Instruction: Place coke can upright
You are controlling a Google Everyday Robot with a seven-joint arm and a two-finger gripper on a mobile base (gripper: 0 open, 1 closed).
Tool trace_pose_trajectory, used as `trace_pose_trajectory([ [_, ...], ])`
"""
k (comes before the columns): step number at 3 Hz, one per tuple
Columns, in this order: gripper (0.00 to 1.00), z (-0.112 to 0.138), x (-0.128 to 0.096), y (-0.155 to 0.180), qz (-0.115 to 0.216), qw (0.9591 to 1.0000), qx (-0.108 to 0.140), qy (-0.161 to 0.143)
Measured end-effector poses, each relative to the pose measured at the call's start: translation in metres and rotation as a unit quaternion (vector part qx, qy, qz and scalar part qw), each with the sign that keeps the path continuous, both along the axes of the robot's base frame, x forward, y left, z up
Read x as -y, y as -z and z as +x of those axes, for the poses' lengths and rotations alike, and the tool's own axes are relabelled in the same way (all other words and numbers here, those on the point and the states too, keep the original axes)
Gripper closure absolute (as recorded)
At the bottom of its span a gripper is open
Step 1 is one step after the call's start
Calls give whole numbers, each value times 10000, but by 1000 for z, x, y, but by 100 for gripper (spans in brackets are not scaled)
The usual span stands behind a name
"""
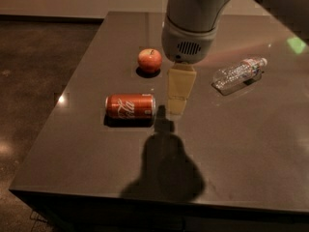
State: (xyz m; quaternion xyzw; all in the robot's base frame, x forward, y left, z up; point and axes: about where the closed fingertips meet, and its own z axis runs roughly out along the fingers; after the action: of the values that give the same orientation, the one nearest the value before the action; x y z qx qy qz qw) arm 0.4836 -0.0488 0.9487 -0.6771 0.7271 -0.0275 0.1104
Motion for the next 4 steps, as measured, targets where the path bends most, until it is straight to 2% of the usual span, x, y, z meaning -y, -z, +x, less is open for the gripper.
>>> trace_pose_trajectory([
  [2,0,11,-60,36,-123,9987,-369,-321],
  [4,0,33,-91,66,-184,9979,-533,-322],
])
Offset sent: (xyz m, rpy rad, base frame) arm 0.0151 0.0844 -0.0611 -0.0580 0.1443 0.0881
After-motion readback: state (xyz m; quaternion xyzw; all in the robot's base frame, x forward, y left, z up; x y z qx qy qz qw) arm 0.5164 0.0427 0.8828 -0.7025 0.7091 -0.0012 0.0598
